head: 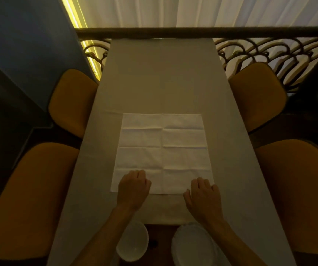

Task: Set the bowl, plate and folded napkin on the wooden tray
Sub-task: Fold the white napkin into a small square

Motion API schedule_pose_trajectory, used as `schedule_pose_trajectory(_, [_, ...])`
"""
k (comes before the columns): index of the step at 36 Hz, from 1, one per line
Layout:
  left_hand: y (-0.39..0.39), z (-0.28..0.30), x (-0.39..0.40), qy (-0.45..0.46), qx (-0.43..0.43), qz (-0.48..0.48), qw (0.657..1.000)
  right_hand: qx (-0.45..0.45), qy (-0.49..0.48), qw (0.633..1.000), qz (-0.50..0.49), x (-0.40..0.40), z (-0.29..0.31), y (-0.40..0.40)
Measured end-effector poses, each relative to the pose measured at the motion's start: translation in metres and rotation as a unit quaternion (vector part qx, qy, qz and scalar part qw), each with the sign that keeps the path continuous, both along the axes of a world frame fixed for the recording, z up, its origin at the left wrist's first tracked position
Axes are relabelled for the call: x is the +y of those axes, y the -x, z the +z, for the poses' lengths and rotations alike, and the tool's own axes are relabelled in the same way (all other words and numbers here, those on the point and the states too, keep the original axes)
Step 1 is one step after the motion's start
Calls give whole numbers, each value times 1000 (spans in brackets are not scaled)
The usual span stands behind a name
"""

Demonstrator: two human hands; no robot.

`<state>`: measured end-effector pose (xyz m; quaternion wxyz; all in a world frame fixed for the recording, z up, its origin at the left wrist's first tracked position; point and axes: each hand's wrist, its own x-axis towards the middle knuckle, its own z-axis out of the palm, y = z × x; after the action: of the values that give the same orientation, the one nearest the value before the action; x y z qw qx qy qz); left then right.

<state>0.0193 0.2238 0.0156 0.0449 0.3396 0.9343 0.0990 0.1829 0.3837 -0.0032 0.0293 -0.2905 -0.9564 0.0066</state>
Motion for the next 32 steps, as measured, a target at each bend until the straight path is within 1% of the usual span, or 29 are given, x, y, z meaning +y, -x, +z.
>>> schedule_pose_trajectory(6, [34,-7,33,-18,3,-31,999,9,13,1000,-6,21,-13,30])
schedule_pose_trajectory(11, [64,-22,57,-43,-22,-41,998,17,19,1000,0,36,-25,51])
schedule_pose_trajectory(13, [77,-29,66,-37,-46,-63,996,15,17,1000,1,39,-29,61])
schedule_pose_trajectory(15, [86,-35,73,-35,-61,-104,992,9,23,1000,3,42,-34,69])
schedule_pose_trajectory(19, [96,-45,84,-12,-51,-172,984,1,43,999,4,48,-47,82])
schedule_pose_trajectory(22, [102,-53,90,9,-60,-194,979,3,46,999,2,51,-53,88])
schedule_pose_trajectory(27, [105,-73,90,19,-108,-218,970,3,53,999,-8,56,-68,90])
schedule_pose_trajectory(32, [93,-97,85,25,-130,-225,965,-39,55,997,-20,57,-87,83])
